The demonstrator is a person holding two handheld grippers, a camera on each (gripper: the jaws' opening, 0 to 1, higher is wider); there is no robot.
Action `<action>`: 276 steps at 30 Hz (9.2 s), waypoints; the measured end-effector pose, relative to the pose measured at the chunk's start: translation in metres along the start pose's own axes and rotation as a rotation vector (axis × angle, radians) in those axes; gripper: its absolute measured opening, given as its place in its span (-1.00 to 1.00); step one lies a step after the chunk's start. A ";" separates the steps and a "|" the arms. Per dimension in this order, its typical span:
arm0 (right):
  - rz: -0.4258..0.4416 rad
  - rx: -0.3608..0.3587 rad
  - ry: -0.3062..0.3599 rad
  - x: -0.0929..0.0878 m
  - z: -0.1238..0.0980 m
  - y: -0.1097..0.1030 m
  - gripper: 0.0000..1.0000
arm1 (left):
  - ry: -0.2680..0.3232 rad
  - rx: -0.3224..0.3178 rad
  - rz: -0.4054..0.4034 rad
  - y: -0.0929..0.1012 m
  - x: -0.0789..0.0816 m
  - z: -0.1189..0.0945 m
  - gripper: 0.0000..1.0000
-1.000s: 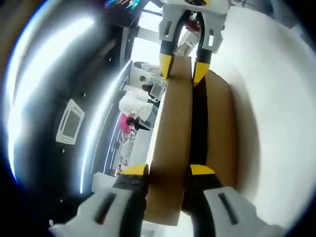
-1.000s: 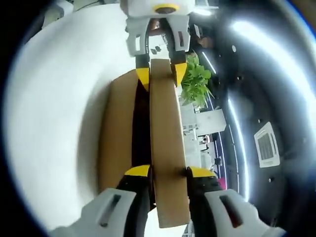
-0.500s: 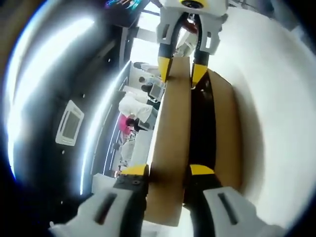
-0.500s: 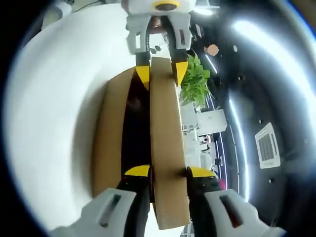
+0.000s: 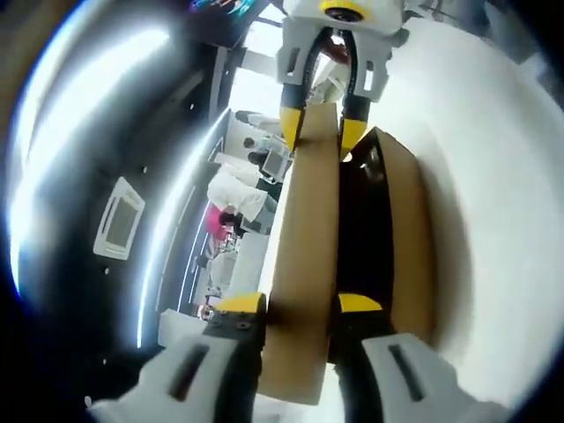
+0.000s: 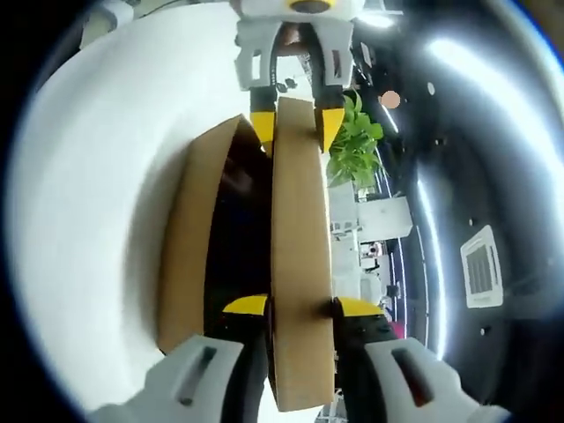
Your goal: Operate the shoe box by opening the lid, removing the specified soft item, and placing it in the target area until the item is outside and the box remains undamaged.
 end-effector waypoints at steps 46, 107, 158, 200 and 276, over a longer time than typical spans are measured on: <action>0.081 0.057 -0.001 -0.002 0.000 0.011 -0.47 | 0.479 -0.360 -0.454 0.069 0.007 0.040 -0.29; 0.025 -0.009 -0.037 -0.003 0.006 0.040 -0.56 | 0.571 -0.543 -0.592 0.086 -0.011 0.064 -0.83; -0.036 -0.065 -0.103 -0.026 0.057 0.109 -0.91 | 0.598 -0.539 -0.613 0.084 -0.008 0.062 -0.85; 0.040 0.134 -0.150 -0.055 0.104 0.140 -0.95 | 0.608 -0.530 -0.618 0.085 -0.008 0.062 -0.86; 0.150 0.397 -0.234 -0.100 0.196 0.143 -0.91 | 0.618 -0.522 -0.622 0.082 -0.005 0.062 -0.86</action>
Point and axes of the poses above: the point that each gripper's makers call its tool centre point, and the gripper's own axes: z roughly forward along the fingers, y roughly to its right, x roughly out of its top, the point moved 6 cm from there along -z, roughly backward along the fingers, and after that the axes turned 4 degrees about y, right-handed, at the moved point
